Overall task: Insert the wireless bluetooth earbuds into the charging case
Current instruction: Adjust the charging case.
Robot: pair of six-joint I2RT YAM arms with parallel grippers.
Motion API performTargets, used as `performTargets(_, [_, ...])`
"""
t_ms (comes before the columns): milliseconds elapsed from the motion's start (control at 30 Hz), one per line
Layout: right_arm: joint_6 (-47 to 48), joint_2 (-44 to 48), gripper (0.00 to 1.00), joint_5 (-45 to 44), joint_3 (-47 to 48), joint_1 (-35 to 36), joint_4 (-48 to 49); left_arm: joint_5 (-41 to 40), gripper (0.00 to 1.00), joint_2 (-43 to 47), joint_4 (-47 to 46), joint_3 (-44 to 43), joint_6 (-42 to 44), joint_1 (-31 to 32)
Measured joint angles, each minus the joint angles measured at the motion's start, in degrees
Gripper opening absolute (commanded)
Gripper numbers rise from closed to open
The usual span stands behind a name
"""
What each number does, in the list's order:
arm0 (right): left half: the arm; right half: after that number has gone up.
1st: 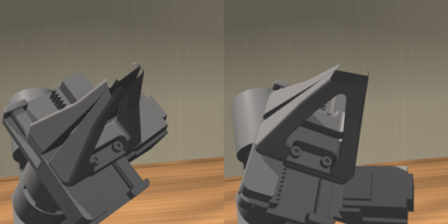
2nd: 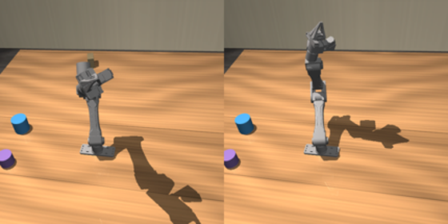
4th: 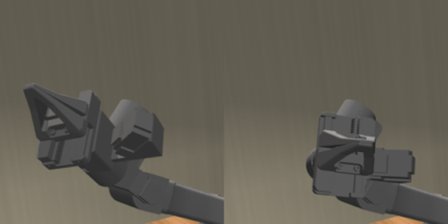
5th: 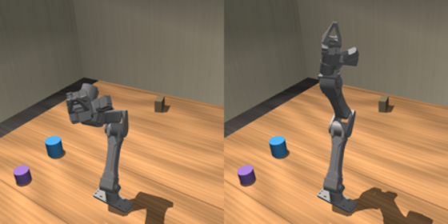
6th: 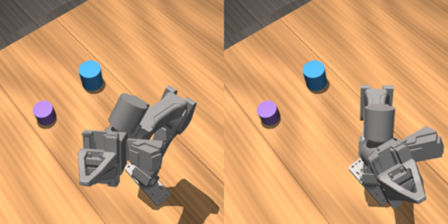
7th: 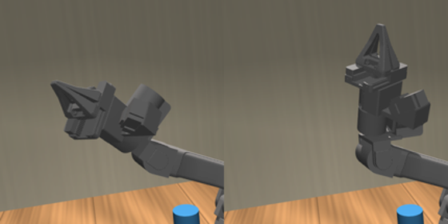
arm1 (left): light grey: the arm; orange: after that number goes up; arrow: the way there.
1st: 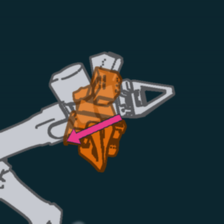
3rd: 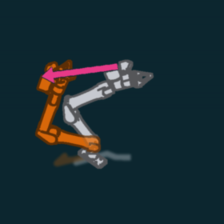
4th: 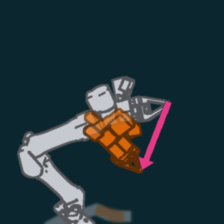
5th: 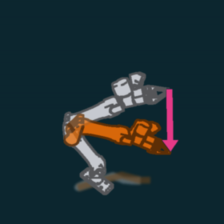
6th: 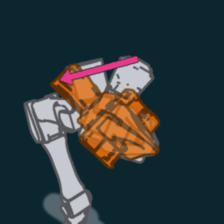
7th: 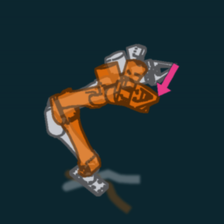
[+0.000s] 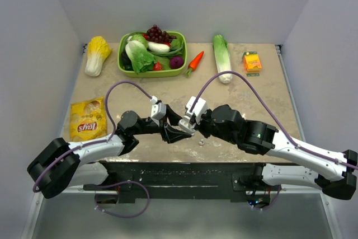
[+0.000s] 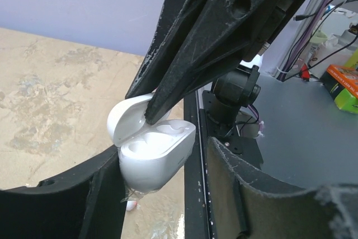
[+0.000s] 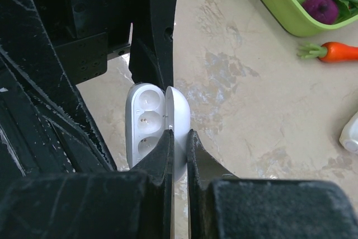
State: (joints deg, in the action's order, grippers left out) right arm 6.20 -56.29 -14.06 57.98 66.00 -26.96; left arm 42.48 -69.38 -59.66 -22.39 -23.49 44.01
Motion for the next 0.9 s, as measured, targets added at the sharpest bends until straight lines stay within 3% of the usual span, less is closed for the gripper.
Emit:
performTargets(133, [-0.04,0.00,0.00,0.00,0.00,0.00,0.04,0.39,0.55,-0.04,-0.44,0.00,-0.09,0.00])
performTargets(267, [-0.13,0.00,0.00,0.07,0.00,0.07,0.13,0.33,0.43,-0.09,-0.68,0.00,-0.11,-0.02])
performTargets(433, [0.33,0.00,0.00,0.07,0.00,0.33,-0.20,0.76,0.34,-0.48,-0.79,0.00,-0.90,-0.13])
performTargets(533, [0.44,0.00,0.00,0.07,0.00,0.37,-0.55,1.09,0.21,-1.03,-1.25,0.00,-1.07,-0.13])
performTargets(567, [0.46,0.00,0.00,0.07,0.00,0.37,-0.63,1.27,0.08,-1.18,-1.49,0.00,-1.07,-0.13])
performTargets(600, [0.48,0.00,0.00,0.07,0.00,0.37,-0.72,1.38,0.03,-1.38,-1.73,0.00,-1.18,-0.13])
performTargets(733, [0.50,0.00,0.01,0.09,0.00,0.37,-0.96,1.75,0.00,-2.05,-2.73,0.00,-1.55,-0.13])
performTargets(800, [0.46,0.00,0.14,0.11,-0.02,0.37,-0.96,1.84,0.00,-2.43,-3.63,0.15,-1.97,-0.17])
performTargets(833, [0.33,0.04,0.28,0.15,-0.02,0.37,-0.92,1.81,0.00,-2.56,-4.37,0.39,-2.27,-0.17])
performTargets(900, [-0.98,0.09,0.41,0.26,-0.15,0.46,-0.52,1.55,0.00,-2.67,-6.05,1.16,-2.60,-0.17])
